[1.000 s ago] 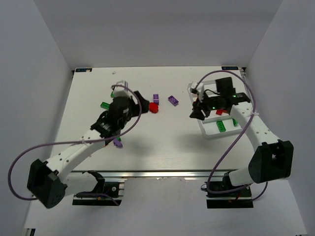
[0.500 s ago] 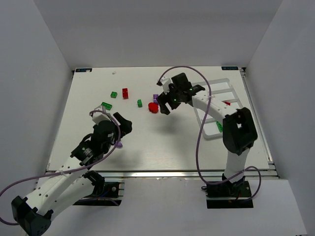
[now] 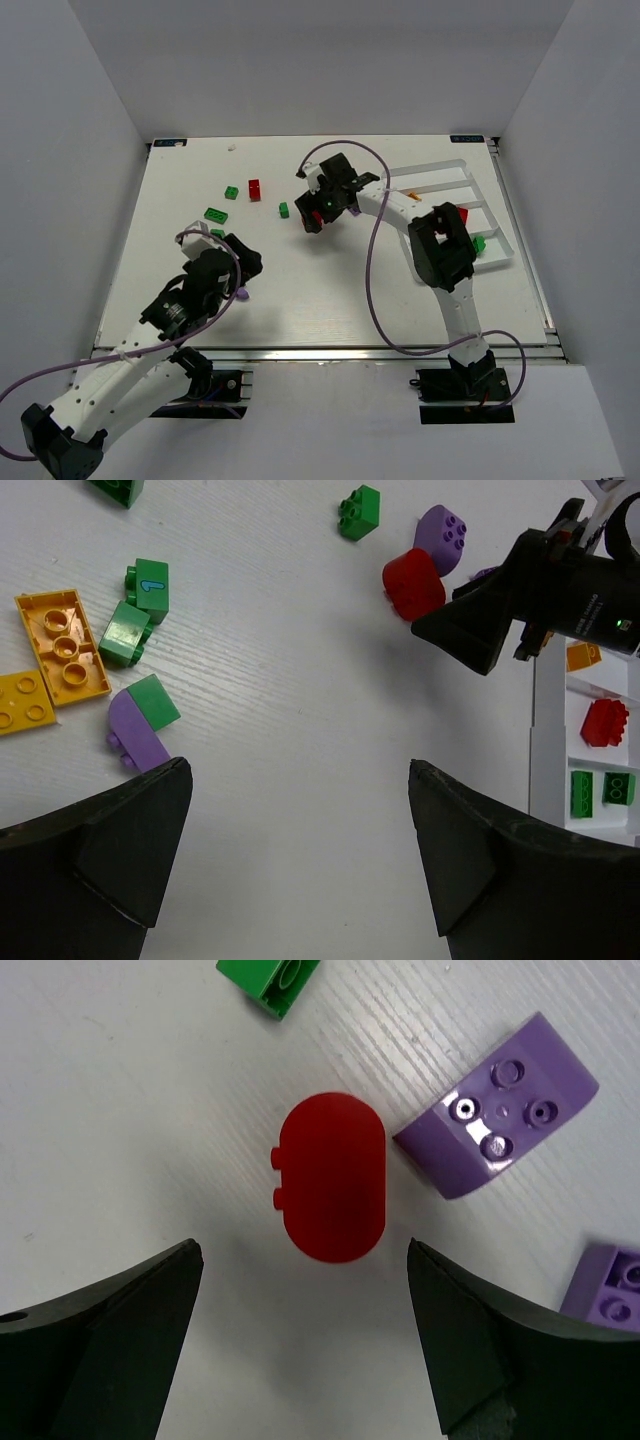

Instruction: Sort the legos into containers by color

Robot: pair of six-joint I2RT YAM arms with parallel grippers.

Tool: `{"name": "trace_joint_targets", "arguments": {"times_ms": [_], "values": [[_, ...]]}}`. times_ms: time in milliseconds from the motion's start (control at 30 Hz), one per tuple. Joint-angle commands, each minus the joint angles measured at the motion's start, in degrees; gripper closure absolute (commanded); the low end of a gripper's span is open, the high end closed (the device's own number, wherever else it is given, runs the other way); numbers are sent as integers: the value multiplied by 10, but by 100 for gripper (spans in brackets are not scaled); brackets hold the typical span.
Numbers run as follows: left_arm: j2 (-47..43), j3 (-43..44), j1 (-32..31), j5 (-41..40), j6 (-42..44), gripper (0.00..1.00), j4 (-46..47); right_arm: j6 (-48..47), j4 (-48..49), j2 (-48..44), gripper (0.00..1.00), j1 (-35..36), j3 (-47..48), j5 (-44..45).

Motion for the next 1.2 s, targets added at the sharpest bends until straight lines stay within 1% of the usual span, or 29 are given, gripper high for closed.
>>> {"name": "trace_joint_targets", "arguments": {"times_ms": [0, 133, 267, 300, 367, 433, 467, 500, 533, 567, 600, 633, 700, 733, 767, 867, 900, 967, 1000, 1033, 1067, 1100, 1167], "values": [[-9, -1, 2, -14, -12, 2, -19, 0, 22, 20, 13, -2, 46, 7], [-14, -8, 2, -17, -20, 2, -20, -6, 34, 60, 16, 0, 70, 5], [-11, -8, 2, -17, -25, 2, -30, -21, 41, 96, 25, 10, 106, 7], [-14, -9, 2, -19, -30, 2, -34, -24, 42, 97, 30, 11, 107, 7], [-26, -12, 2, -25, -36, 2, -42, -35, 45, 87, 45, 13, 95, 7], [-28, -19, 2, -25, -40, 2, -41, -50, 41, 63, 63, 13, 71, -12], [-30, -23, 2, -21, -42, 2, -35, -53, 36, 34, 77, 13, 56, -34], [-30, -30, 2, -18, -43, 2, -30, -55, 32, 8, 86, 13, 39, -47], [-31, -36, 2, -15, -43, 2, -25, -64, 31, -43, 94, 12, 3, -56], [-32, -38, 2, -13, -43, 2, -22, -70, 35, -65, 96, 10, -12, -67], [-32, -38, 2, -14, -42, 2, -21, -79, 34, -84, 98, 7, -26, -77], [-33, -40, 2, -12, -42, 2, -19, -90, 33, -129, 100, 5, -41, -90], [-34, -44, 2, -11, -42, 2, -16, -121, 14, -172, 100, -13, -79, -128], [-34, -46, 2, -9, -42, 2, -10, -176, -18, -227, 100, -41, -96, -169], [-37, -48, 2, -9, -42, 2, -9, -177, -36, -228, 100, -41, -105, -170], [-40, -54, 2, -6, -40, 2, -2, -223, -68, -306, 100, -94, -161, -179], [-40, -56, 2, -5, -40, 2, 1, -229, -72, -319, 100, -129, -176, -180], [-41, -60, 2, -4, -39, 2, 6, -231, -76, -345, 100, -168, -214, -162], [-41, -61, 2, -4, -38, 2, 8, -228, -76, -352, 100, -208, -226, -154], [-40, -62, 2, -1, -37, 2, 10, -223, -77, -355, 100, -228, -234, -136], [-39, -63, 2, -1, -37, 2, 14, -209, -76, -358, 100, -247, -247, -130], [-38, -64, 2, 2, -36, 2, 16, -200, -77, -356, 100, -282, -251, -118], [-35, -65, 2, 3, -35, 2, 22, -160, -73, -345, 100, -312, -256, -101]]}}
